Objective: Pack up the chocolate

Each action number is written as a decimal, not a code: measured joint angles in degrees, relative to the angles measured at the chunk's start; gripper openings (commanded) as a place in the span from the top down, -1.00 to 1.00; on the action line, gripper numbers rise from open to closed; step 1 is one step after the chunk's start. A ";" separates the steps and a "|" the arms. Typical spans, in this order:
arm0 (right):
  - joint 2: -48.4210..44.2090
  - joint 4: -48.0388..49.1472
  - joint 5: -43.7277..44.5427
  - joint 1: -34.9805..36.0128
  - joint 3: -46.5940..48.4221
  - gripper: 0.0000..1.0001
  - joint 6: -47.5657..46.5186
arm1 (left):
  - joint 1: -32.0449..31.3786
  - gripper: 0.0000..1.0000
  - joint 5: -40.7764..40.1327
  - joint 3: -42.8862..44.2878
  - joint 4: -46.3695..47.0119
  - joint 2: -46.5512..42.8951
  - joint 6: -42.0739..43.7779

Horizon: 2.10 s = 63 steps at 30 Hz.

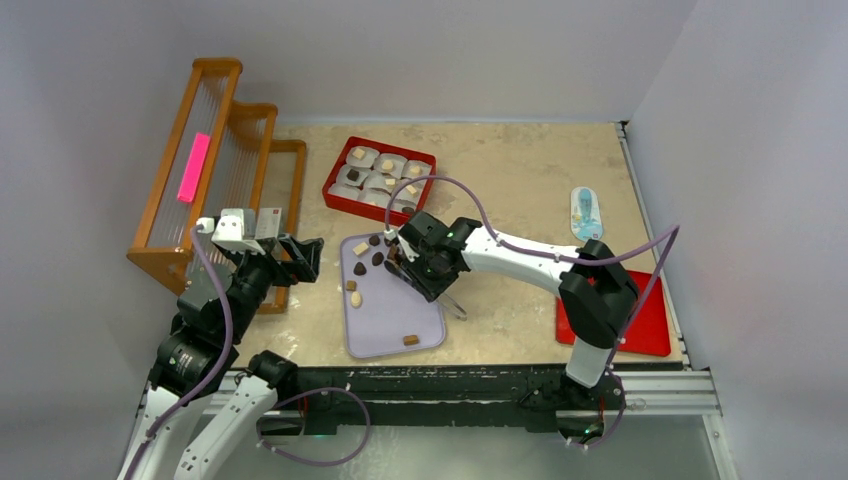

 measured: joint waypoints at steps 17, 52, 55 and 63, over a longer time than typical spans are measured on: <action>2.14 -0.44 0.28 1.42 2.82 0.20 0.33 | 0.00 -1.00 0.00 0.00 -0.02 0.00 0.00; 5.97 -3.04 4.72 4.07 7.82 0.36 0.44 | 0.00 -1.00 -0.02 0.00 0.00 -0.20 0.00; 5.70 -3.06 4.72 4.04 7.82 0.37 0.48 | 0.00 -1.00 -0.02 0.00 0.00 -0.20 0.00; 3.63 -3.28 4.52 4.04 7.82 0.38 1.09 | 0.00 -1.00 -0.17 0.00 -0.02 -0.28 0.00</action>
